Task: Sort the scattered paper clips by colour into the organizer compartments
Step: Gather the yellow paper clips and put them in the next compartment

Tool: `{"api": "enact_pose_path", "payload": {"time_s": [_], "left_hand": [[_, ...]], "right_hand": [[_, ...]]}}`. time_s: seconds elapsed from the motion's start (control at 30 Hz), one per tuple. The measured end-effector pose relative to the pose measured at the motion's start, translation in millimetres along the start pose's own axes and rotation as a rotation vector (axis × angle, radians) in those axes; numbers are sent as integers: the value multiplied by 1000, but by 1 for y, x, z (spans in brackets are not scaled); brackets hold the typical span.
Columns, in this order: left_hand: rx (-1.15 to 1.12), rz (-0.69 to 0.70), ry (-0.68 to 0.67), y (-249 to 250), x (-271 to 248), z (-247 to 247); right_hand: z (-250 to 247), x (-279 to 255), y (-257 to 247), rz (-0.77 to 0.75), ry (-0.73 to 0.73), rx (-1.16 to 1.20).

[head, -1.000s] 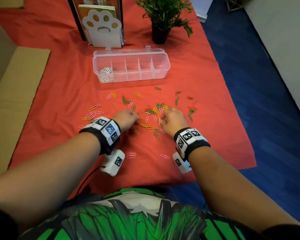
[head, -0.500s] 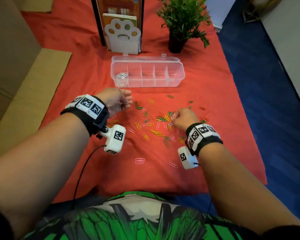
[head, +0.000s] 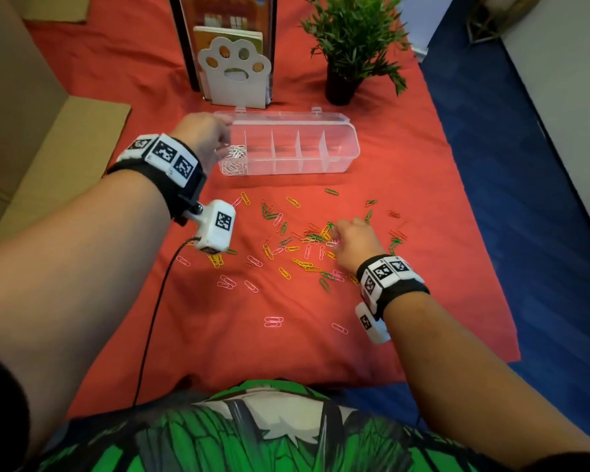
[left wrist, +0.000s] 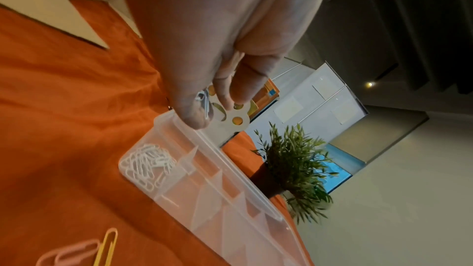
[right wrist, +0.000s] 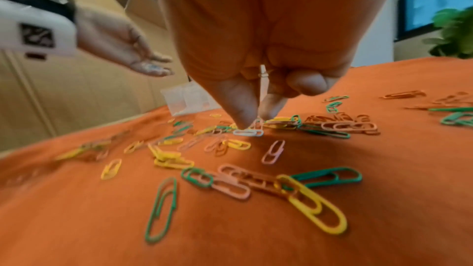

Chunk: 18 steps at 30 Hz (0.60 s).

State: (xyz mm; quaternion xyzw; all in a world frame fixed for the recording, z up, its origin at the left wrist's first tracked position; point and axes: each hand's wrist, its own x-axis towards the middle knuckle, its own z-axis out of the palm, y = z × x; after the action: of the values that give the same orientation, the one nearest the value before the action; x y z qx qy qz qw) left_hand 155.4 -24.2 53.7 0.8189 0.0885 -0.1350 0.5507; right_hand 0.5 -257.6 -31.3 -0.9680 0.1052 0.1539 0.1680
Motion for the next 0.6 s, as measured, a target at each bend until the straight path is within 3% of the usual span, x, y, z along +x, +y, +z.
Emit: {"api": "enact_pose_path", "payload": {"time_s": [0.13, 0.23, 0.3, 0.43, 0.53, 0.6], "left_hand": [[204, 32, -17, 0, 21, -4], [128, 20, 127, -9, 20, -2], [324, 103, 239, -26, 20, -2], [595, 214, 116, -57, 9, 0], [602, 233, 110, -67, 7, -2], [607, 216, 119, -67, 4, -6]], "right_hand": [[6, 1, -6, -26, -27, -145], [8, 4, -6, -7, -27, -173], [5, 5, -6, 22, -21, -115], [-12, 11, -18, 120, 19, 298], [-31, 22, -42, 150, -80, 671], [-43, 28, -63, 212, -150, 1043]]}}
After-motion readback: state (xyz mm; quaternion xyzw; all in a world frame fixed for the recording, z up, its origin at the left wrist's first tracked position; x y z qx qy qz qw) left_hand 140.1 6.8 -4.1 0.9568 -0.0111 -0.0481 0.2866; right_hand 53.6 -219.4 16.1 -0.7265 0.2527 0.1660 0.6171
